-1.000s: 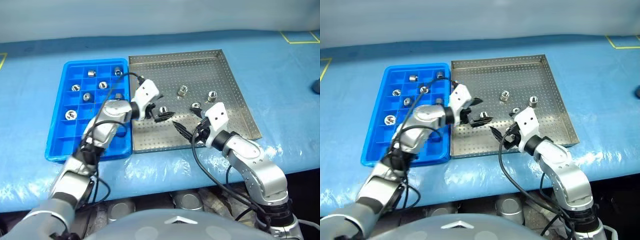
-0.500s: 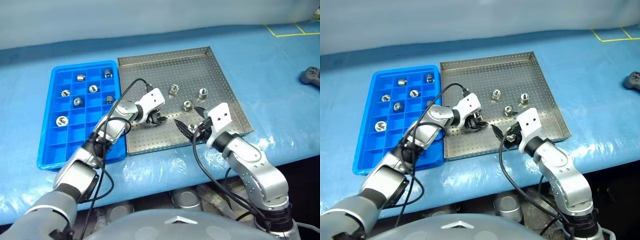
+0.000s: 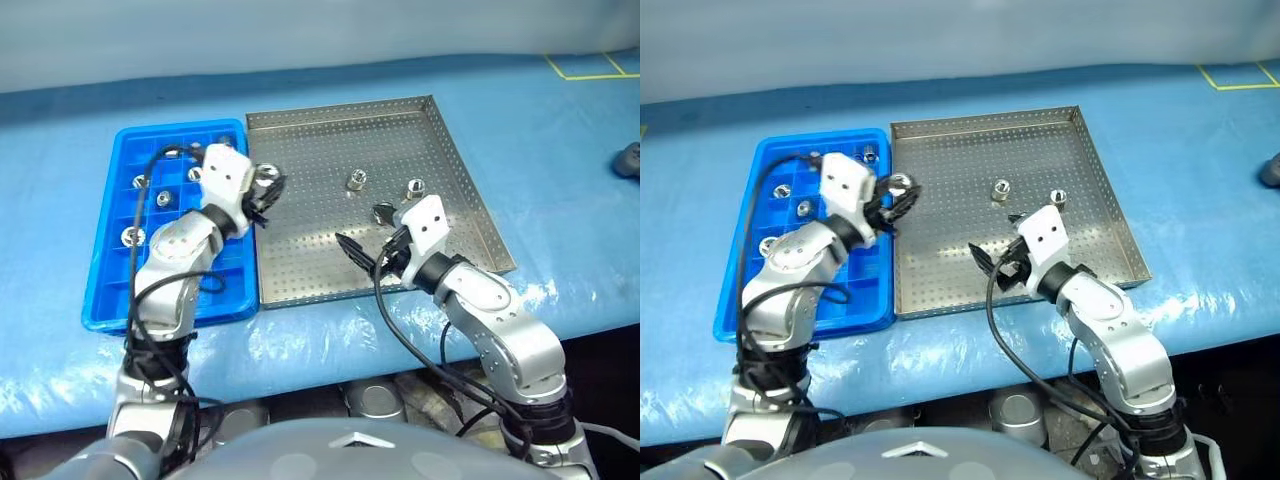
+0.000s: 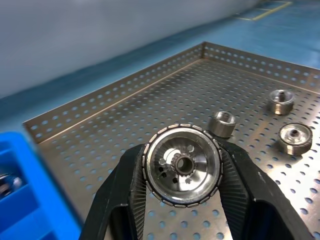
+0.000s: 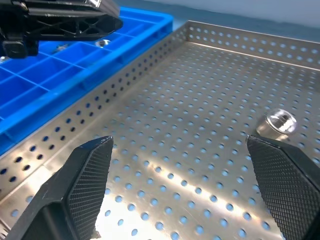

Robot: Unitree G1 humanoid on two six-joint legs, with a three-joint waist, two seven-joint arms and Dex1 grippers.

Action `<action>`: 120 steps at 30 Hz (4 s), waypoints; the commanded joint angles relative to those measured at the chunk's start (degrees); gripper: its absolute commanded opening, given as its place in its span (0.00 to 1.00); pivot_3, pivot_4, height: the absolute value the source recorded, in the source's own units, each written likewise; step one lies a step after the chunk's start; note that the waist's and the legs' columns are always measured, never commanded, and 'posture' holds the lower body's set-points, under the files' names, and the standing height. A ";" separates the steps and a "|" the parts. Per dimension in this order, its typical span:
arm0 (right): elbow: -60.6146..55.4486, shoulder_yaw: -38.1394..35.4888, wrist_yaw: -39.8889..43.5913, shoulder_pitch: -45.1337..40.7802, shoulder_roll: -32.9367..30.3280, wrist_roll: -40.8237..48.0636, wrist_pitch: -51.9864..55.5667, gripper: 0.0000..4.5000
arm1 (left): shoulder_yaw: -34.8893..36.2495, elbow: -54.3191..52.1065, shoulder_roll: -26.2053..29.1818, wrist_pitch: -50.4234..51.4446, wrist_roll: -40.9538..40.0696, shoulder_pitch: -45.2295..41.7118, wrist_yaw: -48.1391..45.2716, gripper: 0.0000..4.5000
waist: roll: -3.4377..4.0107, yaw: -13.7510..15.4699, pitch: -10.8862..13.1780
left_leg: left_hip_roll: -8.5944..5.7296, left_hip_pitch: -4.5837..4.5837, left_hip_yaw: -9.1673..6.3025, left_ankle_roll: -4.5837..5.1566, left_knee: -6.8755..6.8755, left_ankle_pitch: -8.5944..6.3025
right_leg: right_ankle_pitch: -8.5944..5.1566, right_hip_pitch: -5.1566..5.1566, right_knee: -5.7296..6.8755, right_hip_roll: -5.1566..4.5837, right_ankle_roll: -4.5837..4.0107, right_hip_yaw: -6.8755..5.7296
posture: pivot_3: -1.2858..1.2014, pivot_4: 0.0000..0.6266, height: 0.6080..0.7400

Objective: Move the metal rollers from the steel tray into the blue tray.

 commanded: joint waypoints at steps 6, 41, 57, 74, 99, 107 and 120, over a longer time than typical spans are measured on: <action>3.57 6.28 5.47 -6.86 1.73 0.80 -1.35 1.00 | 8.35 -9.35 -0.64 2.68 6.73 13.82 12.62 0.38 | -0.08 3.88 0.02 | -0.03 -0.01 -0.08 -0.03 0.02 0.01 | 0.00 0.01 0.00 -0.05 0.00 -0.12 | 0.52 0.24 1.00; -3.33 -3.46 -0.76 1.49 0.74 0.59 -0.45 1.00 | -9.98 27.37 -1.29 -6.10 -4.90 -27.31 -7.08 0.99 | -0.04 1.50 -0.01 | -0.11 -0.06 -0.06 -0.09 0.09 0.05 | 0.08 0.10 -0.14 -0.08 0.13 -0.10 | 0.44 0.24 1.00; -7.23 -2.53 -4.86 5.19 2.53 0.08 -0.65 1.00 | -13.94 81.13 -14.15 -30.01 7.52 -44.70 1.53 0.99 | -0.03 -5.26 0.00 | -0.13 -0.29 0.01 0.27 0.03 -0.16 | 0.06 -0.01 -0.44 -0.08 0.18 -0.01 | 0.39 0.24 1.00; -4.96 -0.37 -3.59 1.33 2.77 0.72 -0.54 1.00 | -6.28 52.21 -9.25 -28.65 3.81 -29.99 2.28 0.37 | 0.03 -5.88 0.02 | -0.08 -0.23 0.06 0.22 -0.01 -0.13 | 0.06 -0.04 -0.28 -0.05 0.20 0.07 | 0.43 0.24 1.00; 13.10 15.94 16.06 -16.33 5.92 0.03 -7.82 1.00 | 12.48 -24.62 -0.20 5.60 0.90 33.87 10.91 0.37 | -0.09 7.40 0.02 | -0.02 0.02 -0.04 -0.02 0.04 0.00 | 0.04 0.07 -0.09 -0.09 0.10 -0.13 | 0.56 0.24 1.00; 9.47 12.15 12.72 -13.02 5.04 0.65 -5.68 1.00 | 11.30 -24.33 -0.31 8.49 0.82 32.17 12.07 0.96 | -0.08 7.08 0.01 | -0.01 0.04 -0.05 -0.03 0.01 0.00 | 0.00 0.07 -0.07 -0.08 0.03 -0.14 | 0.54 0.24 1.00; 1.06 -0.71 -17.94 -8.93 11.28 -11.92 18.15 1.00 | -3.21 -16.81 2.19 -7.83 -7.63 21.38 -2.92 0.99 | -0.04 4.23 -0.02 | -0.03 -0.03 0.05 -0.09 -0.06 0.02 | 0.15 -0.03 -0.08 -0.10 -0.21 -0.04 | 0.47 0.24 1.00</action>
